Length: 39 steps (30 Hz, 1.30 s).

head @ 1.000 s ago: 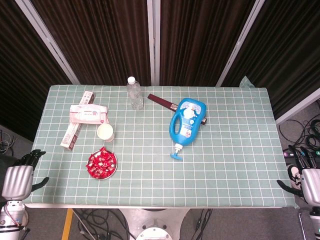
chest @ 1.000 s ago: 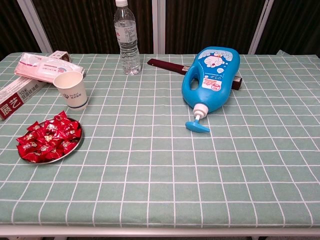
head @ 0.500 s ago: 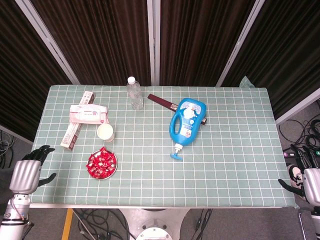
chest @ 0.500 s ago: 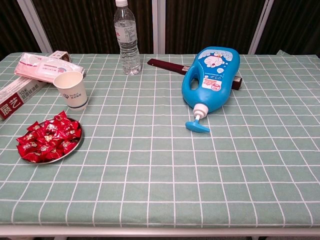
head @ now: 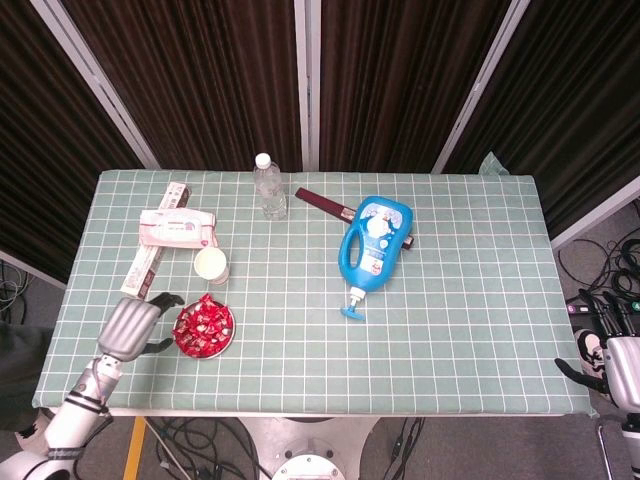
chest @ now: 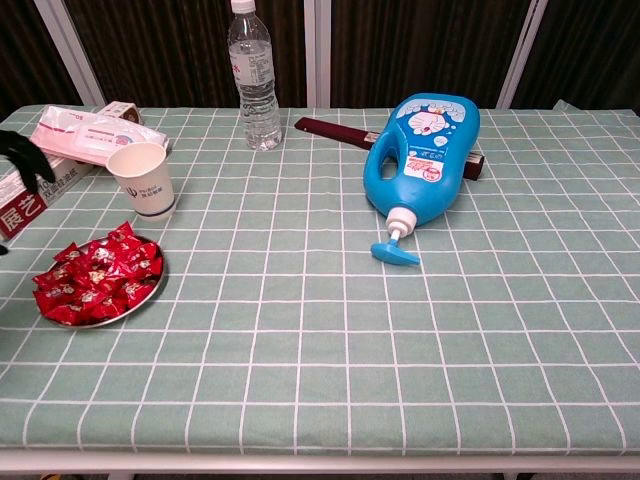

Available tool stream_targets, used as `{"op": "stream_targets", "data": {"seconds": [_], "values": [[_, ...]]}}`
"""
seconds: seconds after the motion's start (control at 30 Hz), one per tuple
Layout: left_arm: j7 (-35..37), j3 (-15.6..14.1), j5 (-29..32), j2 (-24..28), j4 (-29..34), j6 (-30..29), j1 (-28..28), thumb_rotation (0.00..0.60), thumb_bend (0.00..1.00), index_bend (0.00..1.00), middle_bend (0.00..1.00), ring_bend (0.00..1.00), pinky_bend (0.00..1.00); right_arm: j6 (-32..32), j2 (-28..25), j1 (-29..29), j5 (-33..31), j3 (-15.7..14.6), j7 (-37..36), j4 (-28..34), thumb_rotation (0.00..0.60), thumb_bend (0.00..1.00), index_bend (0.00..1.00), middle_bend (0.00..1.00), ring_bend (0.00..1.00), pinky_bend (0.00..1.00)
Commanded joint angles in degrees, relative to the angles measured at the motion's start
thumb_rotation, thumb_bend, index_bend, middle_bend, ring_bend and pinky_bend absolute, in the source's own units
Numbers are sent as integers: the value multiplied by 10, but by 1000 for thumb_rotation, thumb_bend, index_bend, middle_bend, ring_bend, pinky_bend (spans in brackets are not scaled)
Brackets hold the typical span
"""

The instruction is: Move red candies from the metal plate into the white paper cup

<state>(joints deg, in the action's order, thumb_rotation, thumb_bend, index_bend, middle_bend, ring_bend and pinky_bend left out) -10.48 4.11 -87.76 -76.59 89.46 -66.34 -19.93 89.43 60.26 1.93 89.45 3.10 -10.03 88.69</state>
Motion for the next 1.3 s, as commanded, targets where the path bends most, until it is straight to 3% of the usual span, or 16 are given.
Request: {"op": "stream_targets", "data": {"seconds": [0.03, 0.33, 0.8, 1.07, 1.3], "values": [[-4, 0, -8, -27, -17, 28, -28, 600, 169, 370, 463, 790, 1000, -1, -1, -1, -1, 0, 0, 1, 600, 38, 66, 157, 55, 379], [-57, 3, 40, -75, -45, 97, -72, 600, 169, 365, 447, 790, 1000, -7, -3, -1, -9, 1, 0, 1, 600, 38, 66, 157, 55, 379], [-160, 2, 136, -104, -51, 128, -94, 600, 168, 395, 455, 791, 1000, -14, -2, 2, -13, 2, -5, -5, 600, 37, 66, 157, 55, 382], [-165, -2, 157, -121, -72, 127, -100, 600, 204, 438, 480, 798, 1000, -12, -5, -1, -14, 2, -6, -5, 600, 37, 66, 157, 55, 385], [-139, -9, 150, -130, -90, 124, -104, 600, 306, 538, 562, 821, 1000, -12, -6, -2, -13, 1, -5, -3, 600, 37, 67, 157, 55, 387]]}}
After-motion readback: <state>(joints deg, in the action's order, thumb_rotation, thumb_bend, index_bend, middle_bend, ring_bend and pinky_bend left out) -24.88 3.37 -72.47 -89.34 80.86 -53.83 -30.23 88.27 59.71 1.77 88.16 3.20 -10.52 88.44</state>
